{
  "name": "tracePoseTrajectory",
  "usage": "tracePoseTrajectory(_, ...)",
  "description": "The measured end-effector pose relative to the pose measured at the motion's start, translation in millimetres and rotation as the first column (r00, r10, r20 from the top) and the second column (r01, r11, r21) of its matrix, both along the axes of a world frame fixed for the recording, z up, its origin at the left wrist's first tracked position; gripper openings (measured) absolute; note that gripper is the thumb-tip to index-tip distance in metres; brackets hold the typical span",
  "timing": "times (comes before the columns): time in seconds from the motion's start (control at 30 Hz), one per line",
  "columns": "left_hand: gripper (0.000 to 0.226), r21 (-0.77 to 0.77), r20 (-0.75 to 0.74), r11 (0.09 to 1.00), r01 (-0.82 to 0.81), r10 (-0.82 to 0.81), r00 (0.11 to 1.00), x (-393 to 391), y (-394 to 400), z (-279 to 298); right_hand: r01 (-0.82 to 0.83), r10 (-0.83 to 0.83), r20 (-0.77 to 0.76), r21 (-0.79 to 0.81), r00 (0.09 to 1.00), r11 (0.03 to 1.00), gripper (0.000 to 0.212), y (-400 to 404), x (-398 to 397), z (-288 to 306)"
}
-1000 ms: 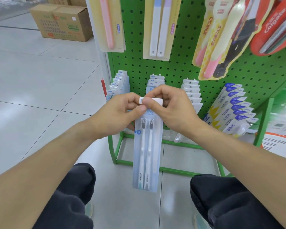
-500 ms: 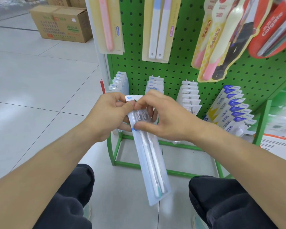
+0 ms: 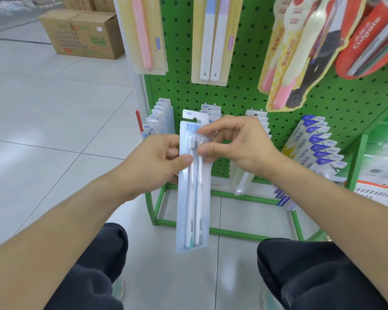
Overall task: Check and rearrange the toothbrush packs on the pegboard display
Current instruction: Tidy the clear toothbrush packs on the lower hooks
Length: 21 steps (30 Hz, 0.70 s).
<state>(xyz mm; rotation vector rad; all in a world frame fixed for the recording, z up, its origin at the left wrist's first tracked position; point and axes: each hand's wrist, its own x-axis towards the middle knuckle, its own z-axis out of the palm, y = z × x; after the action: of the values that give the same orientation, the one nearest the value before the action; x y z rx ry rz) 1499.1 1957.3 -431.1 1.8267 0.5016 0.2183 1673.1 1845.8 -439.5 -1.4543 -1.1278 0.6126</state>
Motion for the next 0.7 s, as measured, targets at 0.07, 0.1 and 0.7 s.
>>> tracePoseTrajectory(0.07,0.026,0.005,0.021,1.0,-0.012,0.012,1.0,0.4,1.2,0.3,0.011,-0.005,-0.109,0.055,0.994,0.998,0.019,0.7,-1.5,2.9)
tracePoseTrajectory(0.1,0.026,-0.004,0.03,1.0,-0.018,0.018,0.999,0.8,0.9,0.2,0.028,-0.021,-0.109,0.066,0.994,0.997,0.015,1.3,-3.0,3.6)
tracePoseTrajectory(0.7,0.012,-0.343,0.35,0.813,-0.47,0.575,0.74,8.3,-7.5,6.4,0.112,-0.087,0.111,-0.248,0.99,0.962,0.061,4.4,-27.1,-6.1)
